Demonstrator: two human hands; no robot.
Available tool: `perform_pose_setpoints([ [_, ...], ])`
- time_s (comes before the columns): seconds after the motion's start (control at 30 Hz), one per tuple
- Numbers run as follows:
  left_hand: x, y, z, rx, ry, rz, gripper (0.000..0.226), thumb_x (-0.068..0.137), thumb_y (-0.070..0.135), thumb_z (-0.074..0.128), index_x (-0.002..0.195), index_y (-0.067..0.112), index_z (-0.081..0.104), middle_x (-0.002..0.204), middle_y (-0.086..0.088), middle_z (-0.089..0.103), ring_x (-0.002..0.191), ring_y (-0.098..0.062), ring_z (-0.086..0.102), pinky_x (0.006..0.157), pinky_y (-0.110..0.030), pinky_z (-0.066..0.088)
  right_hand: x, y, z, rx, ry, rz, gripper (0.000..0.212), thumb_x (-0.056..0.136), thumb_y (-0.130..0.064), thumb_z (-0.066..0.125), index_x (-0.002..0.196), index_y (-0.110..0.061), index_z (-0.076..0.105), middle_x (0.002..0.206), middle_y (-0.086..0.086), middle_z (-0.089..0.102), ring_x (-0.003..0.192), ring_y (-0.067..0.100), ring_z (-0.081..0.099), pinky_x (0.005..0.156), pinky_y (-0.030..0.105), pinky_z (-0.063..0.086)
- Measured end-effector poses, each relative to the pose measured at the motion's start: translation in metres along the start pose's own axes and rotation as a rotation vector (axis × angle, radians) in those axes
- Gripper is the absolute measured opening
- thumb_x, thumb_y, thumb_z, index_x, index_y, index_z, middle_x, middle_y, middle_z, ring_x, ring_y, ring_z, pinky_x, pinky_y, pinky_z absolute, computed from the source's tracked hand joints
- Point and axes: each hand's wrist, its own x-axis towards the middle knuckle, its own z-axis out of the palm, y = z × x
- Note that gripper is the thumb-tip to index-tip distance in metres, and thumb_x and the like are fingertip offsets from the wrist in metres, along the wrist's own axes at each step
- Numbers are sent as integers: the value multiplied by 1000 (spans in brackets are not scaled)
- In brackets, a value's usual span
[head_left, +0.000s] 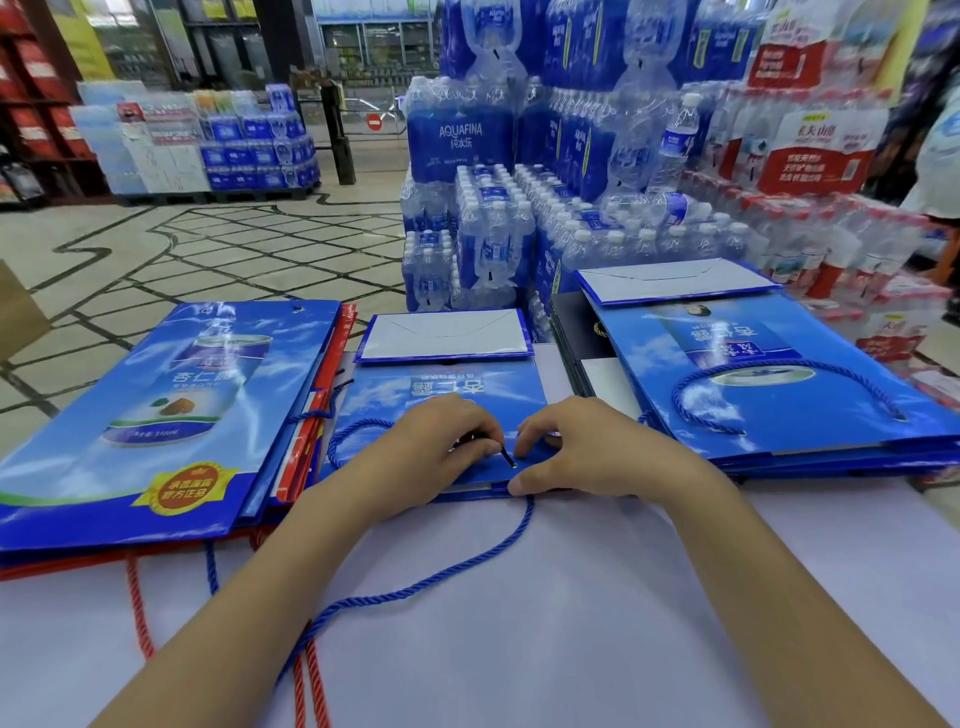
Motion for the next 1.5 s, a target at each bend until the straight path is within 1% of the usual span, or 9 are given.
perform_pose_setpoints([
  [0.17, 2, -3, 4, 33, -19, 45, 12, 97, 24, 56, 100, 26, 67, 82, 27, 49, 86, -2, 44, 78, -19, 39, 0, 0, 0, 2, 17, -5, 38, 65, -54, 83, 96, -34, 72, 110, -17, 62, 101, 5, 58, 89, 29, 50],
  [0.3, 3, -4, 6, 35, -22, 86, 15, 97, 20, 56, 102, 24, 69, 79, 27, 47, 85, 1, 42, 76, -13, 34, -5, -3, -3, -12, 54, -9, 33, 68, -53, 83, 92, -33, 72, 96, -15, 57, 82, 1, 53, 66, 22, 42],
  [0.43, 4, -5, 8, -11, -29, 73, 18, 97, 22, 55, 105, 25, 71, 85, 22, 53, 89, 0, 44, 78, -13, 35, -7, -7, -5, 6, 100, 3, 31, 66, -52, 84, 80, -27, 72, 89, -11, 63, 85, 7, 60, 72, 29, 54],
  [0.6, 2, -7, 4, -101, -90, 26, 23, 100, 27, 49, 109, 33, 69, 91, 17, 60, 94, -4, 50, 83, -21, 40, -9, -11, -6, -28, 167, -4, 35, 70, -51, 82, 76, -20, 67, 80, -7, 61, 71, 8, 54, 55, 22, 38],
  [0.8, -5, -6, -3, -161, -185, 31, 32, 96, 20, 55, 124, 35, 63, 111, 15, 61, 104, -5, 52, 85, -18, 42, -12, -14, -6, -57, 226, -8, 33, 77, -49, 77, 78, -17, 66, 79, -5, 62, 75, 14, 54, 63, 29, 45],
  [0.9, -2, -6, -2, -199, -149, 30, 29, 101, 24, 50, 124, 33, 64, 109, 11, 61, 104, -7, 53, 86, -18, 42, -16, -22, -2, -304, 370, -34, 35, 84, -55, 66, 79, -22, 56, 86, -7, 55, 82, 16, 51, 71, 33, 44],
  [1.07, -1, -6, 1, -213, -143, -10, 29, 102, 24, 46, 125, 29, 63, 107, 11, 60, 103, -7, 53, 91, -25, 43, -32, -28, 22, -446, 463, 38, 36, 98, -53, 43, 90, -24, 62, 96, -3, 58, 91, 22, 57, 68, 31, 29],
  [1.2, -1, -8, 2, -177, -144, -13, 31, 103, 21, 42, 125, 31, 60, 110, 14, 58, 106, -6, 50, 97, -33, 42, -36, -26, 32, -428, 563, 71, 32, 100, -49, 41, 100, -24, 60, 101, -4, 57, 89, 24, 60, 66, 31, 31],
  [1.5, -2, -5, 3, -148, -156, 3, 37, 104, 16, 39, 135, 27, 55, 120, 12, 53, 112, 0, 41, 98, -15, 33, -25, -19, 47, -431, 575, 118, 37, 103, -44, 38, 87, -22, 63, 88, 2, 67, 82, 29, 60, 64, 32, 30],
])
